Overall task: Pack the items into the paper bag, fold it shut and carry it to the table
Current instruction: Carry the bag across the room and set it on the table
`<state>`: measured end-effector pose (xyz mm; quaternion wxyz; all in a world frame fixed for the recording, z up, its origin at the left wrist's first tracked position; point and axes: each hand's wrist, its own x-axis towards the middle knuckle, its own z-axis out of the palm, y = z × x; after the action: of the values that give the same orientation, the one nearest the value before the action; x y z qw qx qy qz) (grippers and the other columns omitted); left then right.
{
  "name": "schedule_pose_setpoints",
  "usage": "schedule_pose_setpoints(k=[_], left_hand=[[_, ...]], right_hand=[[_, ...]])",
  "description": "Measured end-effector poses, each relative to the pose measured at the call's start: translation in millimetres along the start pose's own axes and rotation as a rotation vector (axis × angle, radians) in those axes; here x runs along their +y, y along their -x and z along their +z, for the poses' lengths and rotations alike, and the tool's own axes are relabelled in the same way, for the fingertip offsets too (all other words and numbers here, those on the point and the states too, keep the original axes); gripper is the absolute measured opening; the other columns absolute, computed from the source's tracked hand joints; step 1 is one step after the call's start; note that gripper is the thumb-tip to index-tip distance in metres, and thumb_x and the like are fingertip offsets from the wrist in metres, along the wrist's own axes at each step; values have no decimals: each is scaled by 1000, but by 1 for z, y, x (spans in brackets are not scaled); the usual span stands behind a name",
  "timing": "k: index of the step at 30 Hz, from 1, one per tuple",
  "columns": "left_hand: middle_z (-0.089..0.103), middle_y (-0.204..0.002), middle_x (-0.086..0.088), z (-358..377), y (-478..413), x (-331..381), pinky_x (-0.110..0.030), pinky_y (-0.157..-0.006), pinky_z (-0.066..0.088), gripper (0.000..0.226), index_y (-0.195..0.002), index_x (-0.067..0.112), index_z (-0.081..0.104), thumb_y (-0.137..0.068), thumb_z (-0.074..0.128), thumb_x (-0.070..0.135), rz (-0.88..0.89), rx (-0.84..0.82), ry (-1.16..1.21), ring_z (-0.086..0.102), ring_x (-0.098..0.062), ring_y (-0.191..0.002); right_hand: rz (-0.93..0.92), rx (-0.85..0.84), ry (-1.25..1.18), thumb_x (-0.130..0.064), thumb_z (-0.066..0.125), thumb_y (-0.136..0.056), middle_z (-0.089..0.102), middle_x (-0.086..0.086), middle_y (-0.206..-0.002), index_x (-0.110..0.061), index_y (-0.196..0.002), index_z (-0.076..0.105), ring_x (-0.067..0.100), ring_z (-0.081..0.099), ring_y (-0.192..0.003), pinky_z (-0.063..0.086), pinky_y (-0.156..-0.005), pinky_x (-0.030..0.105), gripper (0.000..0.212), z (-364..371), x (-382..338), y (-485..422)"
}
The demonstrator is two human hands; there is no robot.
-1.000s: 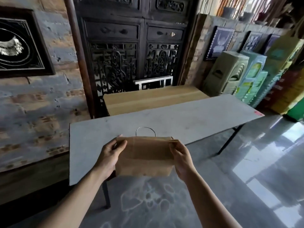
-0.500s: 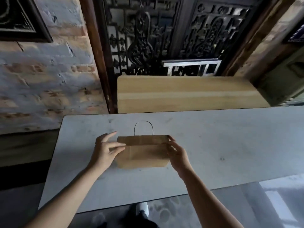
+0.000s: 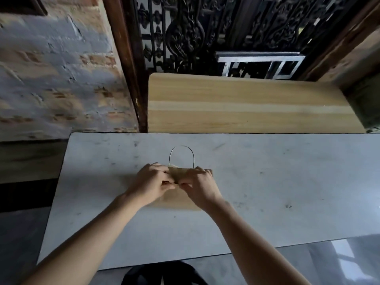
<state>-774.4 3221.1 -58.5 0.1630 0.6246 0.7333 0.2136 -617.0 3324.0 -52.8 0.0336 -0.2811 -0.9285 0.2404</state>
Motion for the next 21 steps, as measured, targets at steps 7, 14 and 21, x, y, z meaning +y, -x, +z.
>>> schedule_pose_setpoints(k=[7,14,21], left_hand=[[58,-83,3,4,36,-60,-10,-73,40,17,-81,18,82,-66,87,12,-360,128,329,56,-1,-78],[56,-127,9,10,41,-69,-6,-93,38,23,-78,29,79,-69,84,8,-580,104,641,50,-4,-122],[56,-122,8,-1,45,-61,-8,-96,34,33,-77,39,77,-71,82,7,-509,77,417,52,-6,-113]], right_hand=[[336,59,-291,-24,81,-73,64,-6,-83,-22,-82,80,17,58,-86,44,-78,25,9,-7,68,28],[488,91,-536,-24,82,-72,57,-5,-93,-31,-75,77,7,57,-80,40,-66,7,9,2,72,28],[491,82,-475,-28,80,-73,64,-5,-96,-27,-84,75,15,62,-83,43,-68,14,12,3,65,39]])
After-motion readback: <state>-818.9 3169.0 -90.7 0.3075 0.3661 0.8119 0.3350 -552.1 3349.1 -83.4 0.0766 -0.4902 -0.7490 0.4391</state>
